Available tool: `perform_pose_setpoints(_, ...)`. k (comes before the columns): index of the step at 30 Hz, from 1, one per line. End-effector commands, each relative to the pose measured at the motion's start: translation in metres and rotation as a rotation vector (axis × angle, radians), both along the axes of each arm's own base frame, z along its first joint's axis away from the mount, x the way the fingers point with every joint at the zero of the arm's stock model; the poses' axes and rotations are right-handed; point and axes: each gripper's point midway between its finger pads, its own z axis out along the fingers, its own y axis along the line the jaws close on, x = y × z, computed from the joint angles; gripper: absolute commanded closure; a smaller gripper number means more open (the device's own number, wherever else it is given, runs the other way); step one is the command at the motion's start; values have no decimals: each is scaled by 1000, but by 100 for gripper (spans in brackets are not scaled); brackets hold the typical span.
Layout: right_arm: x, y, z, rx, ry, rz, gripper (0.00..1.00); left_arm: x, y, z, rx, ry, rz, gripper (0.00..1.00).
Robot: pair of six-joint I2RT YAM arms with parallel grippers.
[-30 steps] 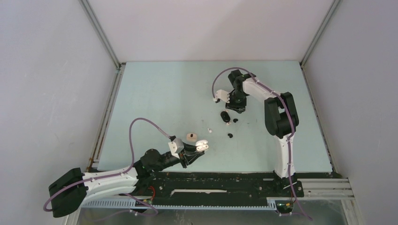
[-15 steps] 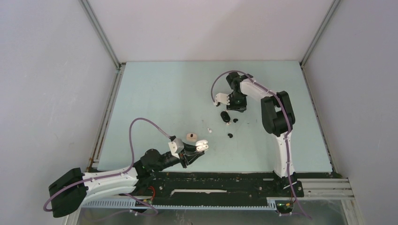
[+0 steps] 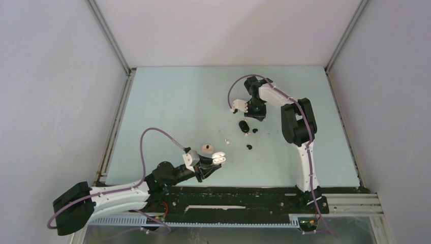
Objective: Insert the wireless bluetooth earbuds into the charging case
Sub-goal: Pick up the left earbud from the center of the board, then insert the left earbud into the left side groove of the charging case.
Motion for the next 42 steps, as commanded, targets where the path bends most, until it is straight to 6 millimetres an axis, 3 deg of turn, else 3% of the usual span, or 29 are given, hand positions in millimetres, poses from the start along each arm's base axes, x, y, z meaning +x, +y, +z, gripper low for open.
perform_pose_setpoints(1, -11, 12, 27, 117, 29, -118, 86, 3, 3, 0, -5, -31, 17, 99)
perform_pose_setpoints(5, -40, 35, 71, 331, 49, -194, 92, 4, 5, 2, -17, -31, 26, 100)
perform_pose_setpoints(9, -93, 61, 117, 556, 114, -227, 96, 6, 4, 10, -48, -29, 36, 100)
perform_pose_setpoints(11, -119, 74, 149, 689, 133, -226, 99, 10, 4, 11, -62, -21, 56, 100)
perform_pose_setpoints(12, -130, 79, 163, 745, 138, -228, 100, 13, 1, 25, -94, -34, 62, 100)
perform_pose_setpoints(15, -162, 96, 202, 917, 153, -199, 100, 21, -6, 32, -105, -34, 81, 100)
perform_pose_setpoints(19, -188, 114, 248, 1120, 93, -127, 100, 31, -30, 45, -108, -50, 51, 100)
perform_pose_setpoints(22, -199, 121, 268, 1222, 34, -85, 100, 45, -47, 46, -112, -34, 17, 100)
perform_pose_setpoints(24, -203, 124, 275, 1252, 4, -56, 100, 51, -55, 49, -140, -35, -33, 100)
perform_pose_setpoints(28, -205, 129, 268, 1261, -20, -37, 100, 53, -63, 59, -232, -32, -154, 100)
perform_pose_setpoints(32, -211, 140, 264, 1270, 28, -26, 100, 50, -72, 53, -238, 11, -232, 100)
perform_pose_setpoints(37, -218, 153, 260, 1261, 54, -19, 100, 50, -70, 54, -248, 25, -218, 100)
perform_pose_setpoints(42, -205, 159, 256, 1248, 36, -121, 100, 51, -69, 63, -286, 68, -210, 100)
